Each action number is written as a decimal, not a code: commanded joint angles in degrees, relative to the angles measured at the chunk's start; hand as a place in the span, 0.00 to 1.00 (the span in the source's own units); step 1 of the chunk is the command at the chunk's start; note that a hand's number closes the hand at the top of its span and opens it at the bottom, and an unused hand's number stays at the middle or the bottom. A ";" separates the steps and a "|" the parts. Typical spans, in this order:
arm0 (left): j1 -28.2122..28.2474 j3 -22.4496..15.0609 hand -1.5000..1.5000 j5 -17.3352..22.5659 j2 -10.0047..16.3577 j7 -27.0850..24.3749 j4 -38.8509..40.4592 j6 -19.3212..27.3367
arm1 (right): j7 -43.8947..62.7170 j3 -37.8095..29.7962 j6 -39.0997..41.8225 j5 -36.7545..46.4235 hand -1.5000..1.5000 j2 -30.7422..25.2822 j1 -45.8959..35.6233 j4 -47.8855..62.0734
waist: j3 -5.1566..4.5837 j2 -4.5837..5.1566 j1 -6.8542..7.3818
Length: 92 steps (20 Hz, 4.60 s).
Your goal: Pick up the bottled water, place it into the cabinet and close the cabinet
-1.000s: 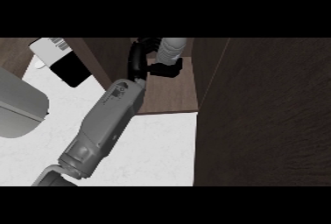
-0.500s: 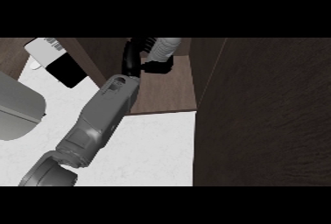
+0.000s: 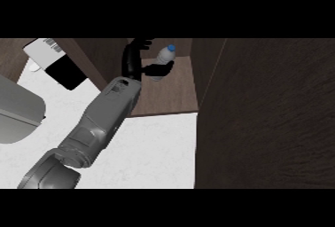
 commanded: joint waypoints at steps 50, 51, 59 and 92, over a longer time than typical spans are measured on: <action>27.96 -7.46 0.00 17.05 -0.73 -4.56 -43.42 -25.96 | 1.04 1.42 -4.90 2.55 0.00 -0.22 6.47 -5.18 | -0.13 -2.99 8.32; 31.42 -8.59 0.00 17.20 -1.00 -5.40 -45.23 -25.94 | 1.83 2.35 -5.00 3.88 0.00 -0.79 6.61 -6.42 | -0.18 -2.94 8.41; 51.77 -18.27 0.00 16.92 2.76 3.71 -75.81 -22.99 | 0.31 2.36 -3.95 4.46 0.00 -2.15 7.06 -7.84 | -0.13 -2.54 7.59; 107.03 -2.99 0.00 30.96 27.39 -1.94 -124.87 -37.83 | 21.15 25.18 3.35 19.26 1.00 -2.20 -4.45 -15.20 | -0.41 -1.38 8.23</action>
